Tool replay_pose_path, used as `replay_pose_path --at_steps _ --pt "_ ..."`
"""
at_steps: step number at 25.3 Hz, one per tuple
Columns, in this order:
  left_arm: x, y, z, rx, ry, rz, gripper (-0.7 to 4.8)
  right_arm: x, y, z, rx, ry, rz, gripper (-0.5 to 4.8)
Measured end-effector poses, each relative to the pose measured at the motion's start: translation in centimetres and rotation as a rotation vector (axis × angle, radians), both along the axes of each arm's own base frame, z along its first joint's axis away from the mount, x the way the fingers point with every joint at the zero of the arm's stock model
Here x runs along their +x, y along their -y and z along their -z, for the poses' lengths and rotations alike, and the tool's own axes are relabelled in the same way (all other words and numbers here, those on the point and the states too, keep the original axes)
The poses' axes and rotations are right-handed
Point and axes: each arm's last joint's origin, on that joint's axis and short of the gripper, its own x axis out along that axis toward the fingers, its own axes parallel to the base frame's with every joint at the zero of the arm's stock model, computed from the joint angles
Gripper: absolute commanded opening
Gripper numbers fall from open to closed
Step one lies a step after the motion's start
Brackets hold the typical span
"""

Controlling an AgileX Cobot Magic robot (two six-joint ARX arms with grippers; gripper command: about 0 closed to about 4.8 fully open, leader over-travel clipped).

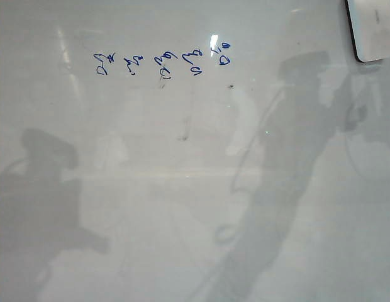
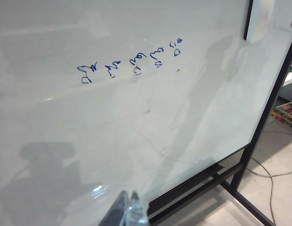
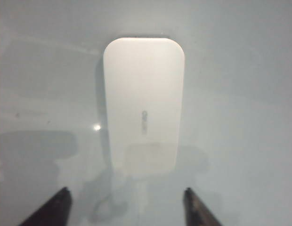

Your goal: Grab the whiteboard eraser that is attached to the surface of the whiteboard and use it to clean the writing on the whiteboard.

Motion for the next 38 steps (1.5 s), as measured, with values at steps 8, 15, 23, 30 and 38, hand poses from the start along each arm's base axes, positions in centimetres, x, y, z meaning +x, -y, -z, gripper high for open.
replay_pose_path --at_steps 8,15,23,30,38 --pt "0.0 0.0 0.0 0.000 0.000 0.001 -0.02 4.5 -0.1 1.1 -0.008 0.089 0.002 3.78" --pt "0.0 0.0 0.0 0.000 0.000 0.000 -0.02 5.8 -0.1 1.6 -0.081 0.116 0.012 3.78" --pt "0.0 0.0 0.0 0.000 0.000 0.001 -0.02 6.8 0.1 2.2 -0.127 0.119 0.061 3.79" --pt "0.0 0.0 0.0 0.000 0.000 0.001 -0.02 8.2 0.0 3.0 -0.128 0.120 0.062 4.41" --pt "0.0 0.0 0.0 0.000 0.000 0.001 -0.02 9.2 0.0 2.4 -0.127 0.143 0.063 4.41"
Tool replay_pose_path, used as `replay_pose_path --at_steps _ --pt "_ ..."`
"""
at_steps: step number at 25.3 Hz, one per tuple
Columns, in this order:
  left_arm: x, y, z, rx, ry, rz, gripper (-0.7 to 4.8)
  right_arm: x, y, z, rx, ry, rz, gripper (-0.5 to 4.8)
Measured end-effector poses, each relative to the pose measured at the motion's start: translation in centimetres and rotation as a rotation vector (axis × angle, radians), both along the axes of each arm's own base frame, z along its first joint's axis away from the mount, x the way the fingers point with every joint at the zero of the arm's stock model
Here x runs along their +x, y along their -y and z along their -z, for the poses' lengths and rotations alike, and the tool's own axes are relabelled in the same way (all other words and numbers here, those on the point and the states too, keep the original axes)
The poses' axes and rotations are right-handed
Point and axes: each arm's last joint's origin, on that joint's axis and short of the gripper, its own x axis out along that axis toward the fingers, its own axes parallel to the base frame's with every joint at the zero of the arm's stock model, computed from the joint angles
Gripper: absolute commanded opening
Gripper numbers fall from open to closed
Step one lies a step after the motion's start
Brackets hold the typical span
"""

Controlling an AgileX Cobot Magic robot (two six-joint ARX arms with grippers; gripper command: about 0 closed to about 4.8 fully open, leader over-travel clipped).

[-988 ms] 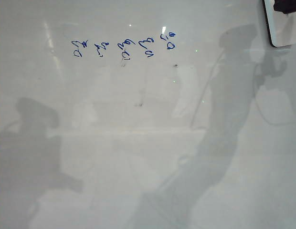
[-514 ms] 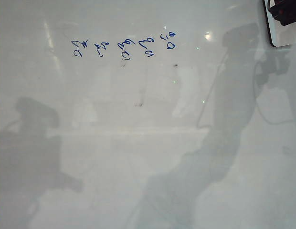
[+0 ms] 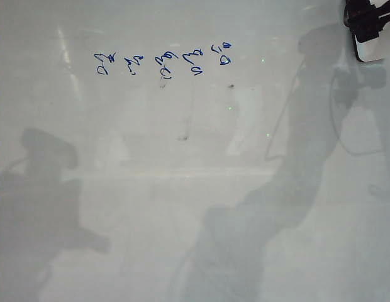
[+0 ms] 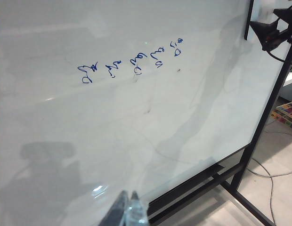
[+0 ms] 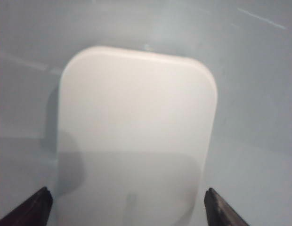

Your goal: Grab the whiteboard eraser that is attached to the surface of the whiteboard and use it to clean the writing on the whiteboard.

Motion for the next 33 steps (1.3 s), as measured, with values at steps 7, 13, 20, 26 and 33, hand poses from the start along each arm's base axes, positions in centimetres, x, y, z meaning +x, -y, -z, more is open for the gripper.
replay_pose_path --at_steps 7,13,20,26,33 --pt "0.0 0.0 0.0 0.000 0.000 0.000 -0.02 0.8 0.0 -0.5 0.000 0.003 0.000 3.53" --pt "0.0 0.0 0.0 0.000 0.000 0.000 -0.02 0.9 0.0 -0.4 0.002 -0.011 0.000 2.64" --pt "0.0 0.0 0.0 0.000 0.000 0.000 -0.02 0.5 -0.3 -0.4 0.000 -0.054 -0.010 2.02" --pt "0.0 0.0 0.0 0.000 0.000 0.000 -0.02 -2.8 -3.4 -2.9 -0.023 -0.039 -0.136 1.77" --pt "0.0 0.0 0.0 0.000 0.000 0.000 -0.02 -4.6 -9.6 -2.5 -0.095 -0.084 -0.303 1.78"
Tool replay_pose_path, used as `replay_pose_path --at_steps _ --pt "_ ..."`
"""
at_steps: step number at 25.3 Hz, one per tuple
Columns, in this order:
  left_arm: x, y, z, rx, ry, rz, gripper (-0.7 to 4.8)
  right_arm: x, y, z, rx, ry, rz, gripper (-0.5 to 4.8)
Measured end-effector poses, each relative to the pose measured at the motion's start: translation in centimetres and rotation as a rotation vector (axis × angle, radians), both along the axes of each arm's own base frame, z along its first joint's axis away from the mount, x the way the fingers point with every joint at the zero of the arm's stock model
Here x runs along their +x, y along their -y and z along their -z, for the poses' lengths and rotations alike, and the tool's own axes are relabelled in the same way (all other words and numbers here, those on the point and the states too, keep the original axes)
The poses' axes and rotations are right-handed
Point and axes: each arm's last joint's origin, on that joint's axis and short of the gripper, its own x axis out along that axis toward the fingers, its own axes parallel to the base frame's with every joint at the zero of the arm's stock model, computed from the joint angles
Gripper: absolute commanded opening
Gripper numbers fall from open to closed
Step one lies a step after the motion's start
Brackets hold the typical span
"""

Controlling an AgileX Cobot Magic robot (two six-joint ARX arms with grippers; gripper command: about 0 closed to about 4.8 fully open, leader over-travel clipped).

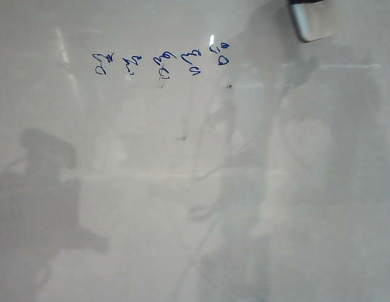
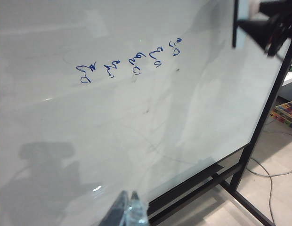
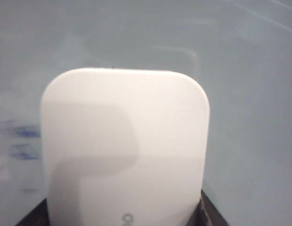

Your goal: Grab the whiteboard eraser that is attached to the surface of the whiteboard and use it to clean the writing on the whiteboard.

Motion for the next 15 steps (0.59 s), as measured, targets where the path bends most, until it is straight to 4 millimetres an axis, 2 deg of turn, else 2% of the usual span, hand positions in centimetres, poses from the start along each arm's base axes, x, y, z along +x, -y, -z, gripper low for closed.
replay_pose_path --at_steps 1,3,6,10,15 --pt "0.0 0.0 0.0 0.000 0.000 0.000 -0.02 -0.2 -1.2 0.1 -0.037 -0.006 -0.014 1.78" --pt "0.0 0.0 0.0 0.000 0.000 0.000 -0.02 -0.6 -4.7 0.1 -0.231 0.026 -0.021 1.79" --pt "0.0 0.0 0.0 0.000 0.000 0.000 -0.02 0.4 -7.9 0.1 -0.418 0.024 0.061 1.79" --pt "0.0 0.0 0.0 0.000 0.000 0.000 -0.02 2.3 -9.4 1.6 -0.476 -0.032 0.153 1.79" --pt "0.0 0.0 0.0 0.000 0.000 0.000 -0.02 2.8 -9.9 2.5 -0.485 -0.040 0.138 1.79"
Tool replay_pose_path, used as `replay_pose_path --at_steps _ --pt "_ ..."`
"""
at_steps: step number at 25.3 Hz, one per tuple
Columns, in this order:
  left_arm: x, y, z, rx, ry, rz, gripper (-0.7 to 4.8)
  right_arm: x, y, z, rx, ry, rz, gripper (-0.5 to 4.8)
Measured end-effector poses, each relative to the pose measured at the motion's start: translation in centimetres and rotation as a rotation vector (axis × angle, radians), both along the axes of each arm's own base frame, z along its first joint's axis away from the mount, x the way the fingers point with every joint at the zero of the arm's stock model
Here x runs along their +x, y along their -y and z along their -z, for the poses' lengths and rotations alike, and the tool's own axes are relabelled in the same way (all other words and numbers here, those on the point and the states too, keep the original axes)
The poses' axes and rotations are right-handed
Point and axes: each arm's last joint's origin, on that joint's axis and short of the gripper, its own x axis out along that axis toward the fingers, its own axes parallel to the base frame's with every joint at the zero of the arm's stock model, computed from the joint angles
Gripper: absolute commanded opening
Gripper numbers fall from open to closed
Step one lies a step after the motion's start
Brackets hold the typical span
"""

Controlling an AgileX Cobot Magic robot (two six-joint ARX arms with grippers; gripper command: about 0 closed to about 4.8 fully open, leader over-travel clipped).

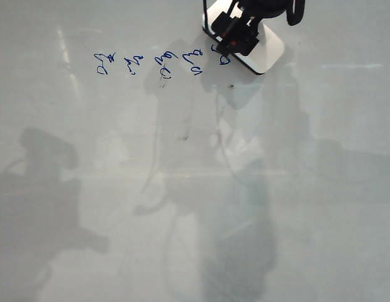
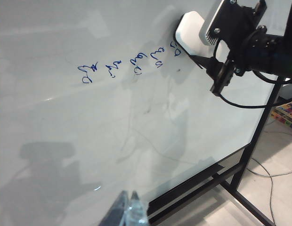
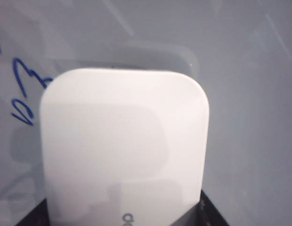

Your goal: Grab the whiteboard eraser that is attached to the surface of the whiteboard and use it to clean the writing on the whiteboard.

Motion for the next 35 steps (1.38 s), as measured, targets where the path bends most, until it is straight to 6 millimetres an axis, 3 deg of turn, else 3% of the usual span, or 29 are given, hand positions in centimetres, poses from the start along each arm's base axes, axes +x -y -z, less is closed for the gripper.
replay_pose_path --at_steps 10,21,28,35 --pt "0.0 0.0 0.0 0.000 0.000 0.000 -0.02 1.3 -1.3 1.7 0.051 0.014 -0.072 1.79" --pt "0.0 0.0 0.0 0.000 0.000 0.000 -0.02 2.1 -3.1 4.7 0.049 -0.069 -0.177 1.79" --pt "0.0 0.0 0.0 0.000 0.000 0.000 -0.02 1.5 -2.2 2.5 -0.042 0.050 0.005 1.79" --pt "0.0 0.0 0.0 0.000 0.000 0.000 -0.02 0.6 -1.2 -0.1 -0.014 0.131 -0.004 1.79"
